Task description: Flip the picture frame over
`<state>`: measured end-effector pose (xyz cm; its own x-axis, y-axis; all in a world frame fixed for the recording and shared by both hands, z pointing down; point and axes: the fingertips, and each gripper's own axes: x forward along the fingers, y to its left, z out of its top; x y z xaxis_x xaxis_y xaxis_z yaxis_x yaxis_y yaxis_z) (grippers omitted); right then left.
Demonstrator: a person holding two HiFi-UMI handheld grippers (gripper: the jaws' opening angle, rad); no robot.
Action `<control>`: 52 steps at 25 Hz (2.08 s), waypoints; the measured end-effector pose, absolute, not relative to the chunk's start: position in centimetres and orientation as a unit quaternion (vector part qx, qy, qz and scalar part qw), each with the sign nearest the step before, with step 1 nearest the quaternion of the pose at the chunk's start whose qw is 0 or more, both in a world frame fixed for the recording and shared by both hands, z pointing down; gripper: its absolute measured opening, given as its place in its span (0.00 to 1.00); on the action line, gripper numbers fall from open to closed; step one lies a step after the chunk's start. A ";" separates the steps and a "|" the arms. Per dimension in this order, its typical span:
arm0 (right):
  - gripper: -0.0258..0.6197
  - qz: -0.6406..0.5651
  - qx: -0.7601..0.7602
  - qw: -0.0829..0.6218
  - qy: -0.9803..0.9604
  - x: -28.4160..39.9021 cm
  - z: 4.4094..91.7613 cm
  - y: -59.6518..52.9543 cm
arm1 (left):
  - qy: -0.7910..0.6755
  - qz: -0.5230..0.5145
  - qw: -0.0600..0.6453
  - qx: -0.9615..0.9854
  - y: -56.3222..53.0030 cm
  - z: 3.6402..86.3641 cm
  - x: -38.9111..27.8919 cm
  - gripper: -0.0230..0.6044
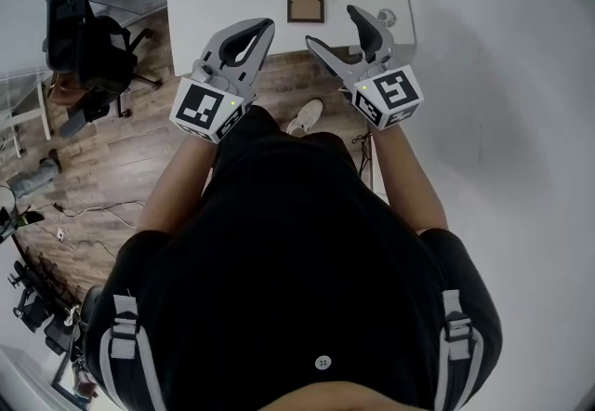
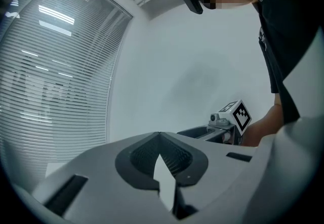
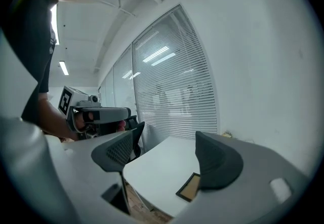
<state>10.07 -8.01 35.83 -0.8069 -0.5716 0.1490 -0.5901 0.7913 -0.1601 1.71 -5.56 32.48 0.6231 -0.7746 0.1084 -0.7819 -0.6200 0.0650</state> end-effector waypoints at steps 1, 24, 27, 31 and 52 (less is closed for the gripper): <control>0.64 0.103 0.308 0.048 -0.945 10.1 36.1 -8.4 | -0.434 0.034 0.055 0.899 -5.9 32.6 1.7 0.05; 0.64 0.173 0.411 0.103 -0.889 2.8 43.6 -20.0 | -0.333 0.029 0.087 0.938 -18.7 38.4 -5.0 0.05; 0.64 0.187 0.424 0.114 -0.879 2.3 45.7 -20.9 | -0.323 0.045 0.084 0.941 -19.9 40.4 -5.2 0.05; 0.64 0.206 0.441 0.134 -0.863 2.3 49.1 -22.1 | -0.315 0.056 0.088 0.943 -21.1 43.2 -5.3 0.05; 0.52 0.285 0.492 0.256 -0.782 2.2 64.2 -22.9 | -0.276 0.102 0.141 0.945 -23.6 54.5 -4.2 0.05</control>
